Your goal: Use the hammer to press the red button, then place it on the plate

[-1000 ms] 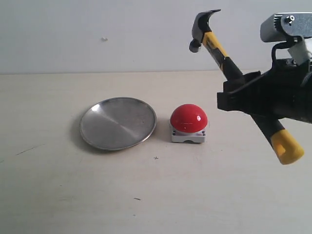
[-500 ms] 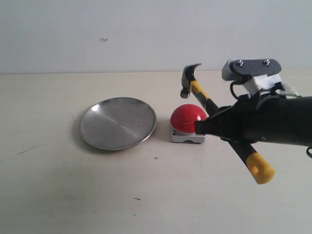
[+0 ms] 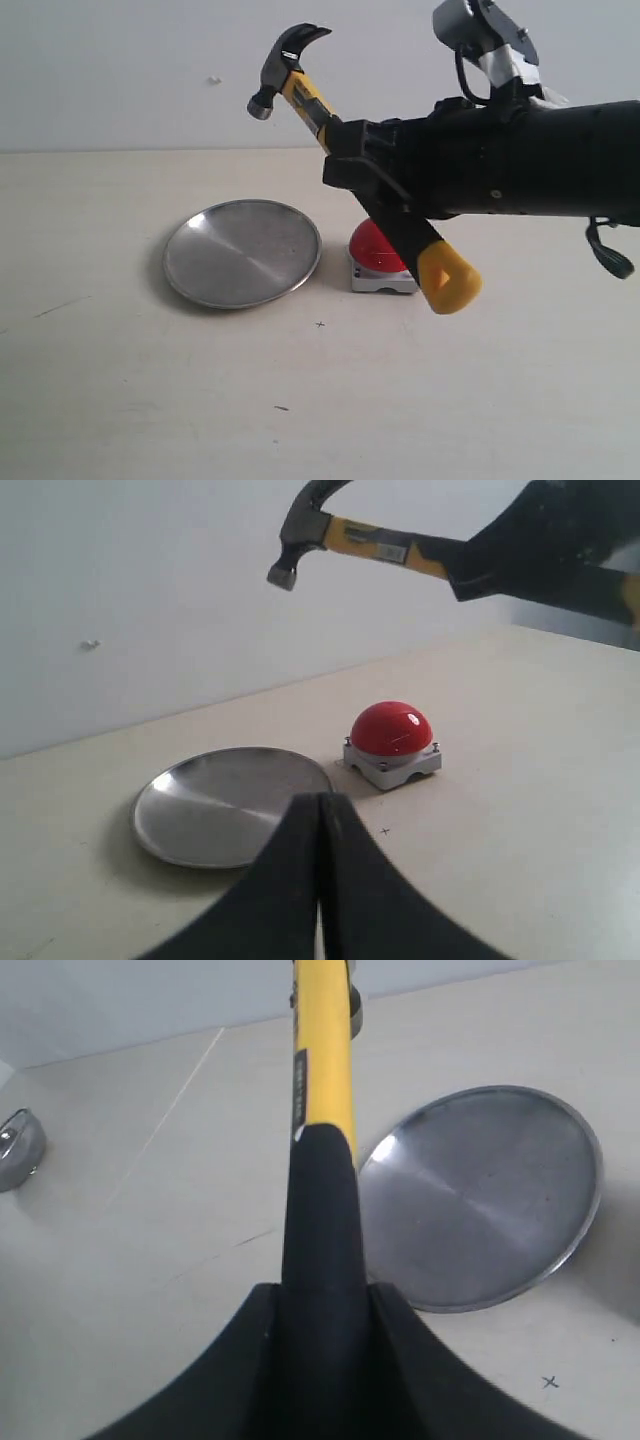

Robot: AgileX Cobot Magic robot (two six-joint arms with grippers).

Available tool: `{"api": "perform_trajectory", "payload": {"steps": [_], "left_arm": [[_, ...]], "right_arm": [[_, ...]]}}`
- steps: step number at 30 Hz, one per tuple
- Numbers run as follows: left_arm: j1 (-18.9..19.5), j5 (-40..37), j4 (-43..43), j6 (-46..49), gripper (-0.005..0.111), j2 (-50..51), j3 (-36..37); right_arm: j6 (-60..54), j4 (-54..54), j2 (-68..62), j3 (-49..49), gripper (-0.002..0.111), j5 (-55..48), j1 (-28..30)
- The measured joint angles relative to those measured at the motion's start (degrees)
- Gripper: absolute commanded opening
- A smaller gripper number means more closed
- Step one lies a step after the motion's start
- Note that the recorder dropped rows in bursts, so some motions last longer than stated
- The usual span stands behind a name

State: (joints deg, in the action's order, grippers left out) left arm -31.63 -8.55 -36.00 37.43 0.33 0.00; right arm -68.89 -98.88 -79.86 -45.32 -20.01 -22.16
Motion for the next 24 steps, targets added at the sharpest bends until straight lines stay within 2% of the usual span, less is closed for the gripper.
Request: {"api": "perform_trajectory", "payload": {"steps": [7, 11, 15, 19, 21, 24], "left_arm": [[0.0, 0.0, 0.0, 0.0, 0.0, 0.0, 0.0], [0.0, 0.0, 0.0, 0.0, 0.0, 0.0, 0.0], [0.0, 0.0, 0.0, 0.0, 0.0, 0.0, 0.0], [0.0, 0.0, 0.0, 0.0, 0.0, 0.0, 0.0], [0.0, 0.0, 0.0, 0.0, 0.0, 0.0, 0.0], [0.0, 0.0, 0.0, 0.0, 0.0, 0.0, 0.0]], "right_arm": [[9.2, -0.3, -10.8, -6.7, 0.0, 5.0, -0.7], [9.8, -0.9, -16.3, -11.9, 0.0, 12.6, -4.1], [9.8, -1.4, -19.4, -16.8, 0.0, 15.3, -8.1], [14.8, -1.4, -20.9, -19.9, 0.0, 23.2, -13.0], [19.8, 0.4, -21.3, -20.7, 0.0, 28.0, -15.0], [32.1, 11.6, -22.3, -20.8, 0.0, 35.0, -18.1]]}}
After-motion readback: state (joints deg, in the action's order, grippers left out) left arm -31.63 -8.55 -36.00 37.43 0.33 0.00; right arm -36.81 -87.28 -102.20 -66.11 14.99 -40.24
